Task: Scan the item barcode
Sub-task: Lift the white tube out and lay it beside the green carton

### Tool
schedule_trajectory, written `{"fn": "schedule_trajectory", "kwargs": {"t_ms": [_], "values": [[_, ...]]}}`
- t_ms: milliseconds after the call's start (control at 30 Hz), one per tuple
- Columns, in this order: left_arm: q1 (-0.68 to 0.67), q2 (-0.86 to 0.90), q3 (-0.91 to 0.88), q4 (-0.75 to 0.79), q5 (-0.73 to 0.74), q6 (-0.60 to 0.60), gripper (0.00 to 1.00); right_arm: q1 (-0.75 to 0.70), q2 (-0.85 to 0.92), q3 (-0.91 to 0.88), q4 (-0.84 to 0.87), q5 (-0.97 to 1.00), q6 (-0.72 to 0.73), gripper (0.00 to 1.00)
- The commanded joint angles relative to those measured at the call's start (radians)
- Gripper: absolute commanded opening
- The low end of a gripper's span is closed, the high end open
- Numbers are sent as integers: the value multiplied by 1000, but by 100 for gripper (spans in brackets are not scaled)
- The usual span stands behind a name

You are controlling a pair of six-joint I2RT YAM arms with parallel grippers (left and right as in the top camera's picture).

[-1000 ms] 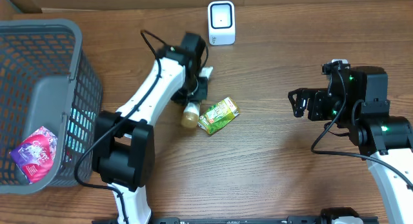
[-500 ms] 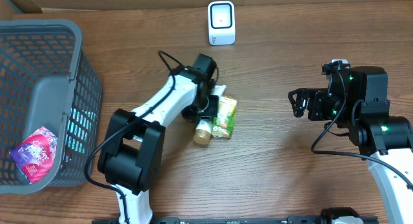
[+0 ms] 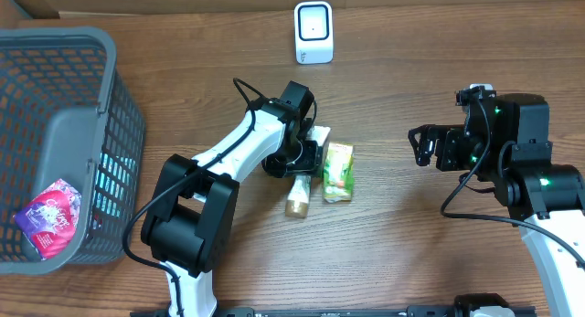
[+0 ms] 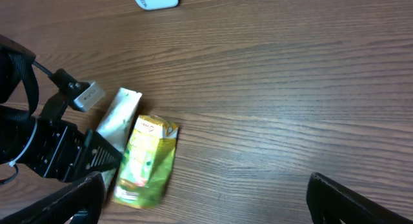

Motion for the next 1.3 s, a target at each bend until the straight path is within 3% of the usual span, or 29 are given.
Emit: {"fn": "schedule_trajectory", "kwargs": {"t_ms": [0,167,333,600,700,967,1267], "values": [[17,-8,19,-7,24,5,77,5,-1,31,6,-5,-7,100],[72,-16,209,-161,23,62,77,5,-1,31,6,-5,-7,100],[142,-16,525,-386,8,147,75,5,-1,31,6,-5,-7,100],[273,-18,1091,-739,-84,176,77,5,-1,31,6,-5,-7,100],[336,-40,1223,-800,-116,192,78,5,-1,31,6,-5,-7,100],[581,-227,1135,-800,-183,194,83,5,-1,31,6,-5,-7,100],[1028,-386,827,-799,-182,207,84,5,-1,31,6,-5,-7,100]]}}
